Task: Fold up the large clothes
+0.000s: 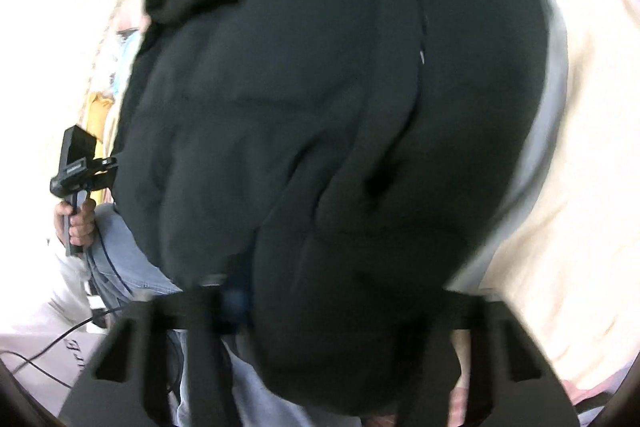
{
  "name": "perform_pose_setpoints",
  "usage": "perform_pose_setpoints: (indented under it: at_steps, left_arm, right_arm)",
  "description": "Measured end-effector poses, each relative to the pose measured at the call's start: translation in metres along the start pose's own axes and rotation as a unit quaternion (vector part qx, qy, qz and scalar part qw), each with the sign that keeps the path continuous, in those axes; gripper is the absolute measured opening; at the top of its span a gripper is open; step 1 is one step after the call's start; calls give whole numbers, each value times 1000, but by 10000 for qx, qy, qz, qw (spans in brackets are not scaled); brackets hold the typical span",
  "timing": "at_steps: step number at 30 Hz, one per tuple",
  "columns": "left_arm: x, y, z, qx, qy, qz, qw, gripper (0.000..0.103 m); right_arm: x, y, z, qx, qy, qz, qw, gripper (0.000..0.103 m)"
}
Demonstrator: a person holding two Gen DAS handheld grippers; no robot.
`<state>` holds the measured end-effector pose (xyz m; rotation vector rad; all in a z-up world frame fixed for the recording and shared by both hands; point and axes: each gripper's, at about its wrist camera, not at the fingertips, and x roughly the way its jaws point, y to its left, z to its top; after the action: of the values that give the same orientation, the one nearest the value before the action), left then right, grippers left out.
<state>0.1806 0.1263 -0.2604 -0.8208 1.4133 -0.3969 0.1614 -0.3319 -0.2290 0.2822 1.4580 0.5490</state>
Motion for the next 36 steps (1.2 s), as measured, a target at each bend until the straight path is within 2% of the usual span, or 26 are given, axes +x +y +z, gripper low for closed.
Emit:
perform_pose_setpoints:
  at_steps: [1,4,7,12,16,26,36]
  left_arm:
    - [-3,-2,-1,23,-32,-13,10000,21]
    - [-13,-18,-4,145,-188,-90,9997,12]
    - [-33,-30,-11,247,-452,-283,9983,9]
    - [-72,-49,-31,433,-854,-463,9943,6]
    - [-105,-49,-51,559,-1058,-555,9913,5]
    - [-164,-54,-112,729,-1346,-614,9863,5]
    - [-214,-58,-177,733,-1689,-444,9819,5]
  right_arm:
    - [-10,10,1,-113,-164,-63,9998,22]
    - [-36,24,1,-288,-526,-166,9981,15]
    - [-59,31,-2,-396,-868,-214,9952,13]
    - [-94,34,-15,-257,-1476,-139,9886,11]
    - [-113,33,-34,-132,-1760,-24,9843,10]
    - [-136,42,-61,-221,-1947,306,9801,10]
    - [-175,73,-129,-373,-2252,412,9727,10]
